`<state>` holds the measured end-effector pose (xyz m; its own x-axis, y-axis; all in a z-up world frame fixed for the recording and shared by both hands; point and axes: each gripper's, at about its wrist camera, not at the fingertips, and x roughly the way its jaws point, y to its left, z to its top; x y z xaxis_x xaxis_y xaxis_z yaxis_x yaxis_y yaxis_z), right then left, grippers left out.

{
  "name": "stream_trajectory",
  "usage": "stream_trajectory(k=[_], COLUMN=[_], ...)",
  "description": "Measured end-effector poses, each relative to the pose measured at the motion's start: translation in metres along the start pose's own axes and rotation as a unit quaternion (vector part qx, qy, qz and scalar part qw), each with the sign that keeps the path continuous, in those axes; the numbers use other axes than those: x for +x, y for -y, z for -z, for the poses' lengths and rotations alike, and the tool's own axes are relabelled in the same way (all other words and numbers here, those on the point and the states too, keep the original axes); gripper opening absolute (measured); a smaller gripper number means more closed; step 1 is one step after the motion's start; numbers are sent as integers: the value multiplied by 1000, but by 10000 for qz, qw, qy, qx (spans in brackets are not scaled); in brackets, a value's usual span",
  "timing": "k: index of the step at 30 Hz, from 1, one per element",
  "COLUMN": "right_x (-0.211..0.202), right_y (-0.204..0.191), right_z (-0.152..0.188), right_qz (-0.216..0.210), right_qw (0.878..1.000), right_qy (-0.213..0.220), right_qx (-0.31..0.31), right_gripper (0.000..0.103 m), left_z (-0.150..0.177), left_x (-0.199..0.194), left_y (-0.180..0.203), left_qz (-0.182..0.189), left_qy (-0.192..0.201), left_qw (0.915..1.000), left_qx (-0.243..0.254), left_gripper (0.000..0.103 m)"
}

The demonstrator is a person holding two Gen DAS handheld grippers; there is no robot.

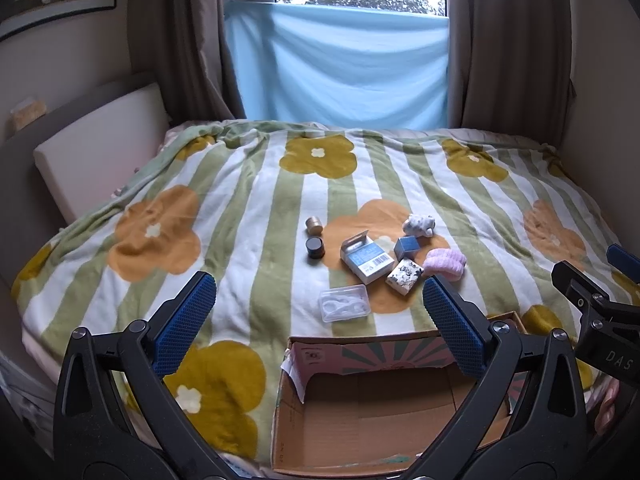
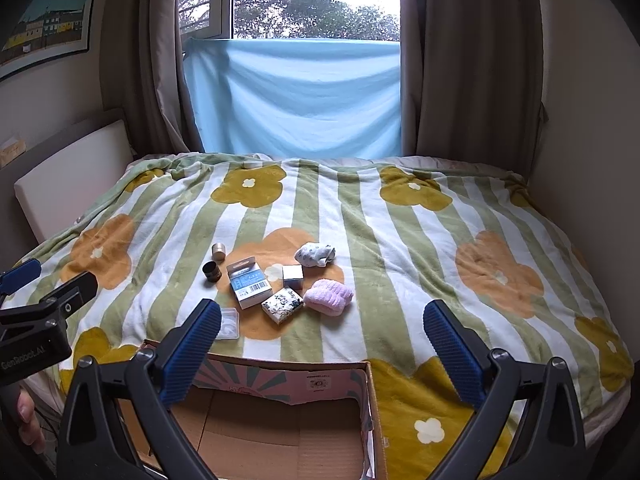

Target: Organize objects

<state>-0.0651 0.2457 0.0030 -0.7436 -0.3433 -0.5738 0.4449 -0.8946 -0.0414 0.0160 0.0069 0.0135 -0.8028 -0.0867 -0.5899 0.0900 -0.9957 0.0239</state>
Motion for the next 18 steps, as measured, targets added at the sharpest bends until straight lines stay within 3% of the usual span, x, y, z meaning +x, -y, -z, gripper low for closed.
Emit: stream_trajectory(k=[18], right_x=[3], right_y=[2], right_z=[1], right_qz=[-45], right_qw=[9999], right_qy=[-136], right_qx=[24], right_gripper=[101], left_z=[1], left_x=[-1], left_y=[-1], left_qz=[-90], left_qy=[-40], left_qw=[9999], left_qx=[-34], left_gripper=[103])
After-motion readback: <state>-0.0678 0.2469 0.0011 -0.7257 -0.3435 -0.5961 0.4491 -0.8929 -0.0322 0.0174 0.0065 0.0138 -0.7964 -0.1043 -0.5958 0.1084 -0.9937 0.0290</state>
